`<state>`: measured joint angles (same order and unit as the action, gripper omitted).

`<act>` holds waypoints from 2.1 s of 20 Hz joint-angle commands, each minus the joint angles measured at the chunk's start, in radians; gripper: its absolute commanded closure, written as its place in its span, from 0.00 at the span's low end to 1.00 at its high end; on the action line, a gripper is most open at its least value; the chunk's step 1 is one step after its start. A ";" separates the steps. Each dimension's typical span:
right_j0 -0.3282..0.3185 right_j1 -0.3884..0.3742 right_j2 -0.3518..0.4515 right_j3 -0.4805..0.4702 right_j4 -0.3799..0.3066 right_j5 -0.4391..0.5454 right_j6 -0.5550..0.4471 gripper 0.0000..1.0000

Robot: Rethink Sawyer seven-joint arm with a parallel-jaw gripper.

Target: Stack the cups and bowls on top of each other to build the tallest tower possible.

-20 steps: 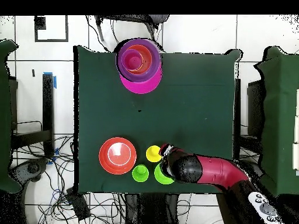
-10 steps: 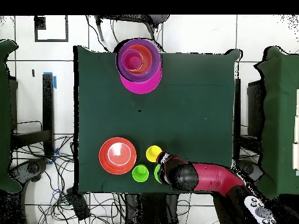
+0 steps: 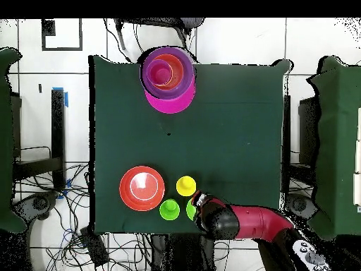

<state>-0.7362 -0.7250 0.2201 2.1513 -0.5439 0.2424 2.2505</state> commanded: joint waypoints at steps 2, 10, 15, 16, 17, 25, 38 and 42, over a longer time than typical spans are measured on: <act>0.022 0.086 -0.014 0.016 -0.090 -0.078 0.018 0.00; 0.046 0.164 -0.071 -0.019 -0.129 -0.140 0.034 0.00; 0.052 0.191 -0.091 -0.048 -0.143 -0.148 0.030 0.00; 0.037 0.203 -0.082 -0.071 -0.144 -0.135 0.016 0.00; 0.036 0.207 -0.083 -0.078 -0.146 -0.132 0.013 0.00; 0.030 0.206 -0.099 -0.091 -0.163 -0.129 -0.002 0.00; 0.019 0.209 -0.097 -0.111 -0.165 -0.119 -0.022 0.00; 0.006 0.211 -0.081 -0.119 -0.166 -0.119 -0.026 0.00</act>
<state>-0.7335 -0.5501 0.0711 2.1491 -0.6532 0.1508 2.2505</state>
